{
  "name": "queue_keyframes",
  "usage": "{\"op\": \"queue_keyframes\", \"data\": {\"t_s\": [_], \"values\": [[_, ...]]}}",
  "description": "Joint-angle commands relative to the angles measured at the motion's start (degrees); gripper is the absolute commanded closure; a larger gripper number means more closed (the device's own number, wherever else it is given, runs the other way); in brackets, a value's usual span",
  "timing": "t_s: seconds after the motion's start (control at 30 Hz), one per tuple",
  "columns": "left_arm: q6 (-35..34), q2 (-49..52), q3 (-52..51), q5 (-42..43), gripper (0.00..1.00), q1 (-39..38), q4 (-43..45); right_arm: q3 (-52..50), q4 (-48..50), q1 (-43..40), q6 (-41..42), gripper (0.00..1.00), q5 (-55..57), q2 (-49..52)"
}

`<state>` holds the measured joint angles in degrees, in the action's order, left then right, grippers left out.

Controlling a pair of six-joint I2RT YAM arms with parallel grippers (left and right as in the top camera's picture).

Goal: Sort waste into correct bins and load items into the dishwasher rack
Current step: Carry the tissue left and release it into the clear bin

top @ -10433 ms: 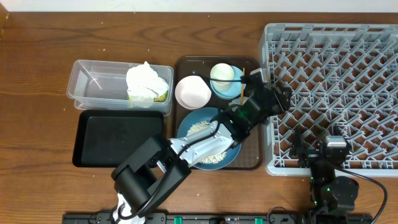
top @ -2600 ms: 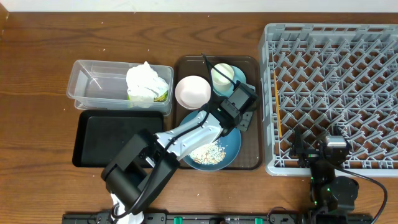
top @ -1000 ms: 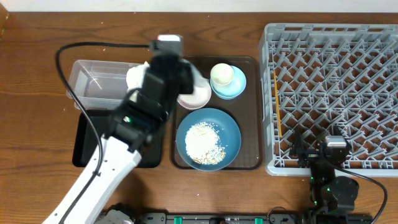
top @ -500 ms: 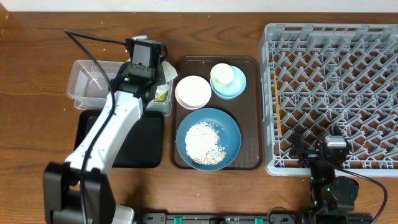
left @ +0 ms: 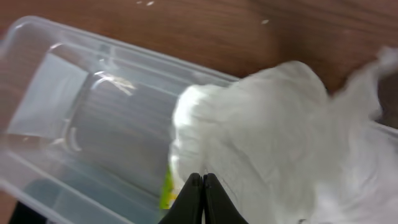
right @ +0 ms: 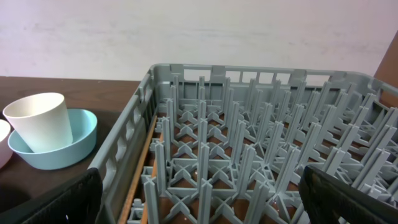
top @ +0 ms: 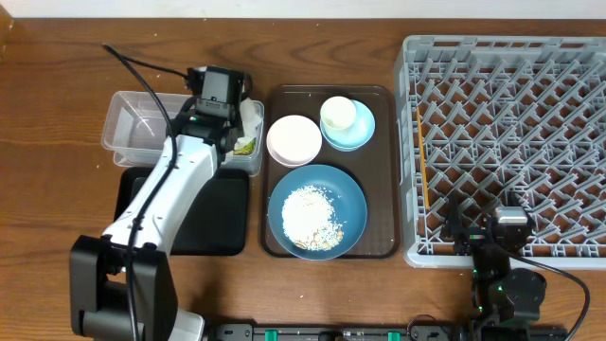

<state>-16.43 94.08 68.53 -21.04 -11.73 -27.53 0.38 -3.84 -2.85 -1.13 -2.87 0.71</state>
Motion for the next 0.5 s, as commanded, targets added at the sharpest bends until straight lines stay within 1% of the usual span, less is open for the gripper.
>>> {"op": "queue_keyframes", "data": {"t_s": [0.0, 0.13, 0.27, 0.47], "values": [[0.7, 0.5, -0.7, -2.6, 0.94, 1.2, -0.3, -0.1, -0.2, -0.2, -0.2, 0.01, -0.2, -0.2], [0.7, 0.5, -0.7, -2.6, 0.94, 2.3, -1.0, -0.1, -0.2, -0.2, -0.2, 0.01, -0.2, -0.2], [-2.7, 0.5, -0.7, -2.5, 0.94, 3.1, -2.1, -0.1, -0.2, -0.2, -0.2, 0.01, -0.2, -0.2], [-2.7, 0.5, -0.7, -2.4, 0.94, 3.1, -2.4, -0.1, -0.2, -0.2, -0.2, 0.01, -0.2, -0.2]]}}
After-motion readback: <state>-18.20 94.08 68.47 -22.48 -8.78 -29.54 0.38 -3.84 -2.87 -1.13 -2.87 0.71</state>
